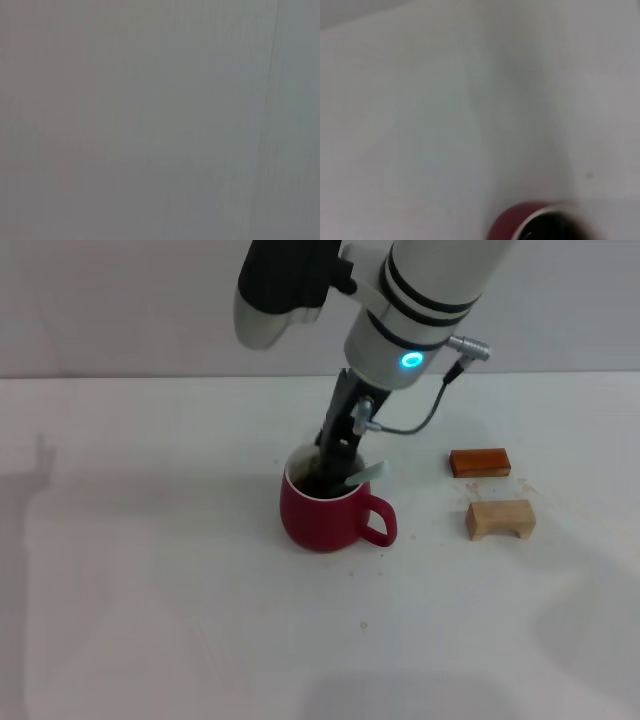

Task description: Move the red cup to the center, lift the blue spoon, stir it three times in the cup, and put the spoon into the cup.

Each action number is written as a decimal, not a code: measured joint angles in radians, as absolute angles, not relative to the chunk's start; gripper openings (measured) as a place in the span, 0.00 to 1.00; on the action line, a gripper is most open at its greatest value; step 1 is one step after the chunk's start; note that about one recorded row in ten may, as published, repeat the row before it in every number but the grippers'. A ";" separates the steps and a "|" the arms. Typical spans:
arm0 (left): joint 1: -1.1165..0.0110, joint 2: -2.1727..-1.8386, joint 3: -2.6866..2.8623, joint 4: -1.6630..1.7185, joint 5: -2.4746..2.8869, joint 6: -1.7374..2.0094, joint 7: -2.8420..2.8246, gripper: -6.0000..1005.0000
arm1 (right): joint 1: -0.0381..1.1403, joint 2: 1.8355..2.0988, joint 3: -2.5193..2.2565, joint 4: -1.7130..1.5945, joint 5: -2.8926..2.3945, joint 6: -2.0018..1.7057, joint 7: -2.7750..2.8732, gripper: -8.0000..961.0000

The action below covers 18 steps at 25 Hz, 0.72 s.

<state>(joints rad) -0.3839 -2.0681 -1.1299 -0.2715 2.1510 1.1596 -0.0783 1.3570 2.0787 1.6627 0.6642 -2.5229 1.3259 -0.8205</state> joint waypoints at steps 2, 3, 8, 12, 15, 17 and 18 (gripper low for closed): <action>-0.384 -2.068 -1.132 -0.271 2.151 1.160 -0.078 0.86 | 1.318 2.078 1.652 0.709 -2.528 1.259 -0.815 0.29; -0.385 -2.068 -1.134 -0.271 2.150 1.160 -0.078 0.86 | 1.285 2.077 1.639 0.746 -2.530 1.208 -0.810 0.29; -0.387 -2.067 -1.137 -0.273 2.149 1.160 -0.080 0.86 | 1.034 2.074 1.556 1.004 -2.538 0.884 -0.800 0.29; -0.394 -2.066 -1.133 -0.273 2.152 1.157 -0.087 0.86 | 0.824 2.075 1.478 1.156 -2.547 0.594 -0.806 0.29; -0.395 -2.066 -1.124 -0.273 2.153 1.157 -0.088 0.86 | 0.721 2.078 1.435 1.211 -2.546 0.432 -0.808 0.29; -0.396 -2.066 -1.111 -0.273 2.153 1.158 -0.091 0.86 | 0.570 2.079 1.355 1.249 -2.539 0.166 -0.805 0.29; -0.396 -2.066 -1.111 -0.273 2.153 1.158 -0.091 0.86 | 0.570 2.079 1.355 1.249 -2.539 0.166 -0.805 0.29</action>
<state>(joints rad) -0.3957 -2.0661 -1.1110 -0.2732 2.1533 1.1581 -0.0909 0.5696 2.0790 1.3551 1.2493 -2.5385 0.1655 -0.8052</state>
